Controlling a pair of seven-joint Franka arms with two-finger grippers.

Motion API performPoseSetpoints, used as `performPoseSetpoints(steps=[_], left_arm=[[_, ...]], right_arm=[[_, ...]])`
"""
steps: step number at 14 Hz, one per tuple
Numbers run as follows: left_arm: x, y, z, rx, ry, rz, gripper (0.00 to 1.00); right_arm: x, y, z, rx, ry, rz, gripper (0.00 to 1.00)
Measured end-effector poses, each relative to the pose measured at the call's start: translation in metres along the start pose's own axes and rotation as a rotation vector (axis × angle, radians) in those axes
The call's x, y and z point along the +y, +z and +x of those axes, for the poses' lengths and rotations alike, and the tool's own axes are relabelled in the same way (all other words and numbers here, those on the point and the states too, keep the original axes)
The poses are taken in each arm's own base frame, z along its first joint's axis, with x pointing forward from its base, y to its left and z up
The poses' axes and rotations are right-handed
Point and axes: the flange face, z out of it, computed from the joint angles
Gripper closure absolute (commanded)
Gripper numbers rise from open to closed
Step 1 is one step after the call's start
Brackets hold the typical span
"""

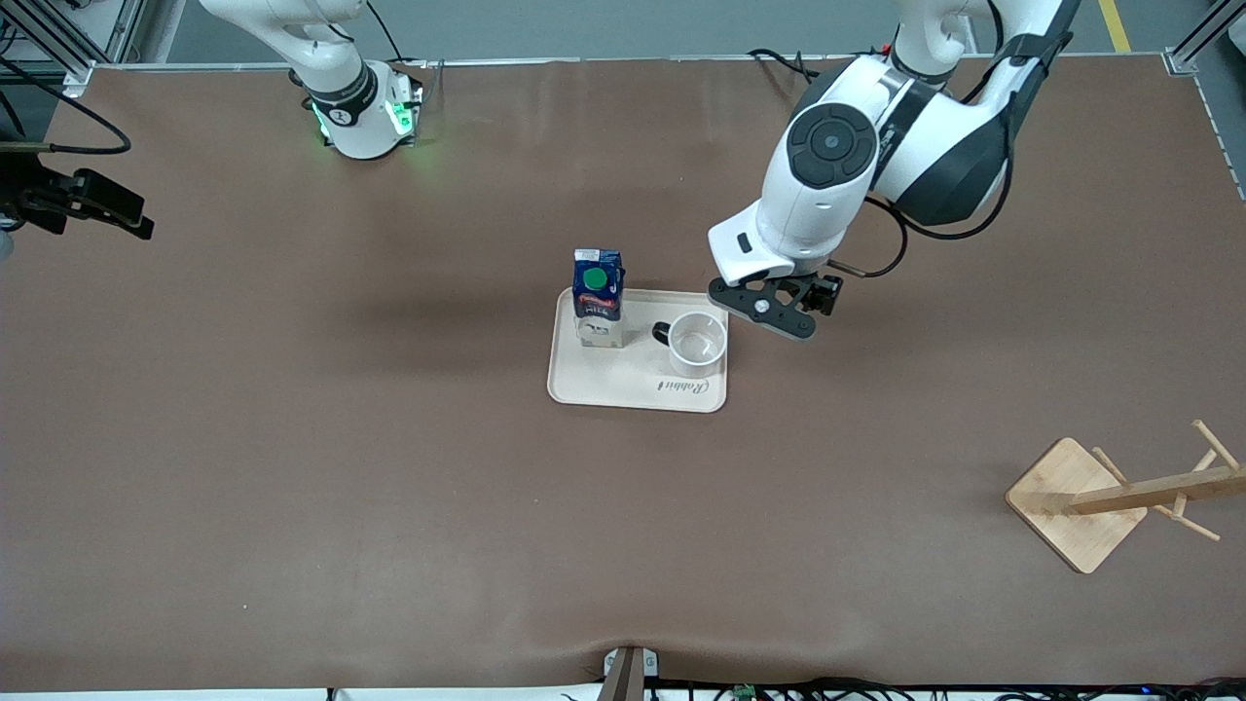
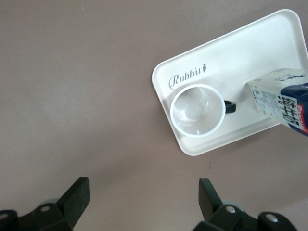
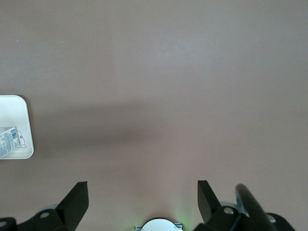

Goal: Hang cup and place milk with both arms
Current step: 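Lower the left gripper and grasp the white mug's rim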

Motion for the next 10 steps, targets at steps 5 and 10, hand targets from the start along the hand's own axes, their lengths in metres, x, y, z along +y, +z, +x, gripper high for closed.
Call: performPoseSetpoints(steps=[5,10], left_arm=[[0.026,0.054,0.002,0.023,0.033,-0.025,0.0],[0.024,0.093,0.028,0.077,0.153,-0.014,0.0]], right_arm=[[0.003,0.0,0.0,0.0,0.006,0.001,0.0],[0.002,0.0,0.0,0.002,0.004,0.001,0.0]])
